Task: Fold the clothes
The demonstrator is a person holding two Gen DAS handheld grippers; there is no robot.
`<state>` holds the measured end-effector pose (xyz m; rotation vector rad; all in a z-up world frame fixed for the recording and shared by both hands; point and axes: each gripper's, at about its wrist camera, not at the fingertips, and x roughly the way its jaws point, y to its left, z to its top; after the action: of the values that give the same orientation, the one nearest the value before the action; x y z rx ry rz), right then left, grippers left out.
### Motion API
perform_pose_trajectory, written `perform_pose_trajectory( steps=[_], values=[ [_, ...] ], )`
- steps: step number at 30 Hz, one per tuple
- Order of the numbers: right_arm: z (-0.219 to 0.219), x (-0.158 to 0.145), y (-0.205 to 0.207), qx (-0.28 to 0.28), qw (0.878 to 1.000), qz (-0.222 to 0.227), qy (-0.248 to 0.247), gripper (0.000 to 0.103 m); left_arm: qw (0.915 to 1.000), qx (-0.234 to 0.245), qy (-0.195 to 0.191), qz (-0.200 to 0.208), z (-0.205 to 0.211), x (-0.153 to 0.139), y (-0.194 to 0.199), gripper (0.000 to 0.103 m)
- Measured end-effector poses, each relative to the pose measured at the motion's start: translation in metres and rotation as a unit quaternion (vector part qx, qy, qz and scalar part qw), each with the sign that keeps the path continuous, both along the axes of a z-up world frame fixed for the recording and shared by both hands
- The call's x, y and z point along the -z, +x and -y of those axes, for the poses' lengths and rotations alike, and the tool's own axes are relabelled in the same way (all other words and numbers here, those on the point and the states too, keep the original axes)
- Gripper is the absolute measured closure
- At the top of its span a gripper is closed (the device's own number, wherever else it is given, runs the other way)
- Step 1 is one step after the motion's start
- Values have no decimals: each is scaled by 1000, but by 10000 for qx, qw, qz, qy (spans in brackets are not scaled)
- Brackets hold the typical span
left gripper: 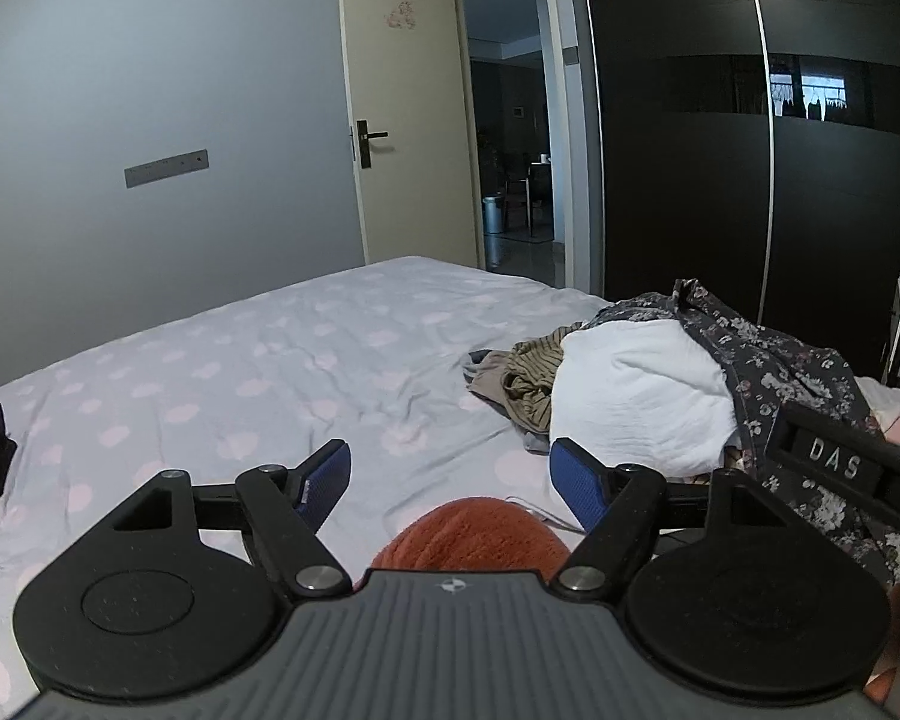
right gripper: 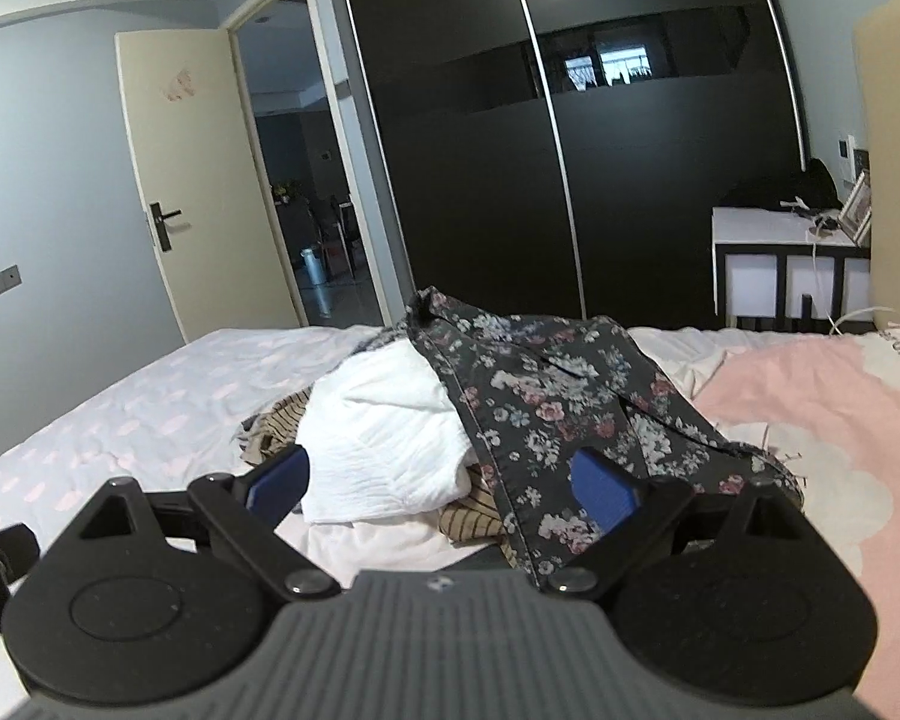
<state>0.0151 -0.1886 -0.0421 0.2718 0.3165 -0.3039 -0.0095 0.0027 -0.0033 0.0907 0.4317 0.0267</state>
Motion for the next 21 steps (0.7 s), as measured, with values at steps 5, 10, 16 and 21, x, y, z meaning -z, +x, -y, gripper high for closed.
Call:
perform_pose_trajectory(
  steps=[5,10,16,21],
  values=[
    [-5,-6,-3,-215,9997,143,21,8,9998,-73,-110,112,-3,-1,-3,27],
    [-6,-9,-5,-226,9996,143,14,8,9997,-193,-36,123,-3,1,-2,28],
    [-5,-7,-5,-196,9998,84,43,8,9995,-252,49,177,-1,2,-4,29],
    [-3,-6,-3,-271,9996,50,79,8,9997,-185,30,171,0,1,-7,29]
  ],
)
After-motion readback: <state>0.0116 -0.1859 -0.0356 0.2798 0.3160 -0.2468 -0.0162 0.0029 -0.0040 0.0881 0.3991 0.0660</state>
